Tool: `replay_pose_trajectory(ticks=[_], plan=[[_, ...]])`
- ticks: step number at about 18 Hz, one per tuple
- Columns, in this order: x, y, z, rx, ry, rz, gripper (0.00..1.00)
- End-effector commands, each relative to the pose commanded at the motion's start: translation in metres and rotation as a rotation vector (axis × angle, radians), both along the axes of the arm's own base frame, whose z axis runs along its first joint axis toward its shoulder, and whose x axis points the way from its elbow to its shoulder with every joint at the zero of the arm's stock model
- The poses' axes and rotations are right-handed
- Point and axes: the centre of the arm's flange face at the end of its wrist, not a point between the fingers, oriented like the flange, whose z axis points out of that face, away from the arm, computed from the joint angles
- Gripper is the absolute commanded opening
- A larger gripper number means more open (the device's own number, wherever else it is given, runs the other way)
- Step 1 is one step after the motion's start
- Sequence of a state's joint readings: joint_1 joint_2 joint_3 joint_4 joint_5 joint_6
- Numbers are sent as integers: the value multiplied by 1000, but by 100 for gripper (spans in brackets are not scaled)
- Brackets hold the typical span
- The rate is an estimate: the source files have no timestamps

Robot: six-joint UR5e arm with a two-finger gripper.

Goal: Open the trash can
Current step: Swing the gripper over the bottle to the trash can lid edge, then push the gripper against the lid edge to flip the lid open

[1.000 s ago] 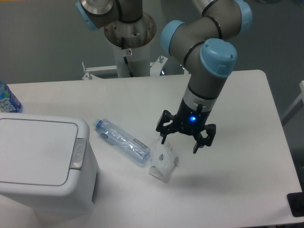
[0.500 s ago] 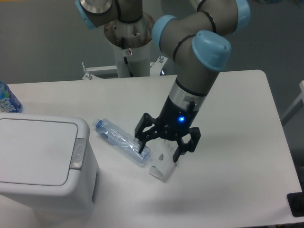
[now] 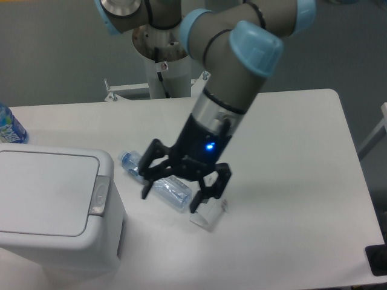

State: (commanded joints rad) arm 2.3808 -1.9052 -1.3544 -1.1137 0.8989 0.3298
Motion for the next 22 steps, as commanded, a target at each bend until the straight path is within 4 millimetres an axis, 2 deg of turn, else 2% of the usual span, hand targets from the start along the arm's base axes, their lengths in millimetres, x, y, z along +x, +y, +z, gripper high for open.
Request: replay_pose_trajectory(ticks=[2, 8, 13, 22], plan=[[4, 1, -10, -14, -10, -6, 100], [14, 4, -21, -31, -28, -19, 100], [15, 5, -26, -36, -33, -21, 100], [23, 10, -21, -29, -27, -35, 100]])
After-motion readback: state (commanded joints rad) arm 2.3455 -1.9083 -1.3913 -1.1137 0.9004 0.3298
